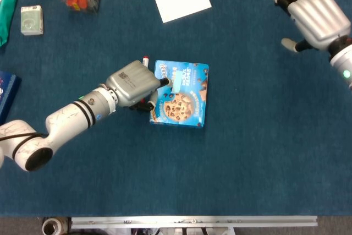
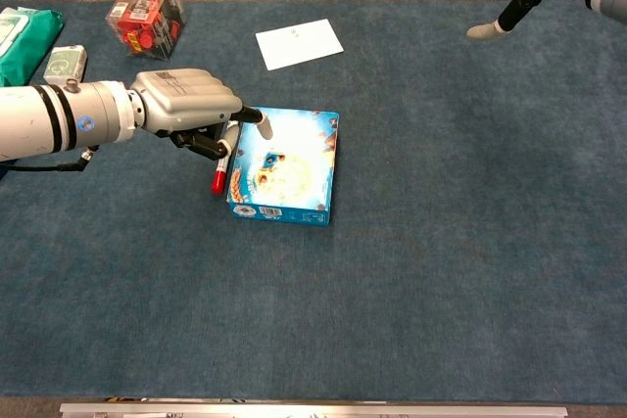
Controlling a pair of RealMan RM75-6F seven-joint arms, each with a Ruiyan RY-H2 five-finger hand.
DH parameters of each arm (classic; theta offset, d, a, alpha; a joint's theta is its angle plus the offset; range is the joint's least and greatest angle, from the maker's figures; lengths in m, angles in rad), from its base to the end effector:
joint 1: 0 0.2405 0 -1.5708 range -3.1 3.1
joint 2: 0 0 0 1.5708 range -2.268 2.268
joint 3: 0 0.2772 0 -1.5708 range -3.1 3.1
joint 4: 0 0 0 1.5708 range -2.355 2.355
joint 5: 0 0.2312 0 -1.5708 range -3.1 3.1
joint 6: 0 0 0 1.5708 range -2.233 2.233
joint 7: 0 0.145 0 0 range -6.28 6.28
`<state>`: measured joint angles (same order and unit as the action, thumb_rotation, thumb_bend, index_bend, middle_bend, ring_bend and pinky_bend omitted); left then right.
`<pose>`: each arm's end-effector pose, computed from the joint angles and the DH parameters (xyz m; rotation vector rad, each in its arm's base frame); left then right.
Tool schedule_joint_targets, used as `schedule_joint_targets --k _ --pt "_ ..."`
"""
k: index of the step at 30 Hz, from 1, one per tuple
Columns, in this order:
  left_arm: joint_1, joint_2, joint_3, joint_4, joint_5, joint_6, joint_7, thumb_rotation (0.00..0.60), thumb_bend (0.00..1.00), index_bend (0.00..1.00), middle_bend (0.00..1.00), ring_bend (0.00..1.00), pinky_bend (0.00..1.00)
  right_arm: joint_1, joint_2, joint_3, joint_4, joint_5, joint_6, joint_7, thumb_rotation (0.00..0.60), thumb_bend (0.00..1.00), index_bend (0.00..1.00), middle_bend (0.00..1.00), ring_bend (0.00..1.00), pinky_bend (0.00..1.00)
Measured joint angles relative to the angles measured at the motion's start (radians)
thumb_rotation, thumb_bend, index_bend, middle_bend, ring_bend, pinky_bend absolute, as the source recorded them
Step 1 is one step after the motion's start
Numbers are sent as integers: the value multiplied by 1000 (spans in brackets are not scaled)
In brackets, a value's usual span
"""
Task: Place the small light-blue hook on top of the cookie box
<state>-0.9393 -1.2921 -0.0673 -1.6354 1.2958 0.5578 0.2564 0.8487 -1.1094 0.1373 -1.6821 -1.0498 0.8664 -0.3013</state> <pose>-0.1341 0.3486 -0.0194 -2.4407 -0.7328 -0.6211 -0.1621 -0.3958 0.0919 1.9076 -0.7850 0.7908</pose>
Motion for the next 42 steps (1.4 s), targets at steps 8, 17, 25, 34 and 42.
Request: schedule_joint_targets --k 8,17,25,34,42 --pt "-25 -25 9 7 -61 5 36 124 805 194 1000 1000 1000 -15 2 6 10 -19 3 23 600 193 118 315 129 219" --pt "-36 -22 32 -20 -84 21 61 114 804 194 1000 1000 1000 -25 4 11 16 -29 1 36 600 193 118 315 129 219" --pt "-43 -23 47 -33 -97 36 74 114 804 194 1000 1000 1000 -32 4 16 17 -34 3 38 600 193 118 315 129 219" --pt "-50 -31 58 -41 -106 51 86 107 803 194 1000 1000 1000 -38 5 20 21 -36 2 40 600 193 118 315 129 219" --pt "-46 -30 74 -50 -105 69 96 100 803 194 1000 1000 1000 -42 6 25 22 -37 5 41 600 194 118 315 129 219"
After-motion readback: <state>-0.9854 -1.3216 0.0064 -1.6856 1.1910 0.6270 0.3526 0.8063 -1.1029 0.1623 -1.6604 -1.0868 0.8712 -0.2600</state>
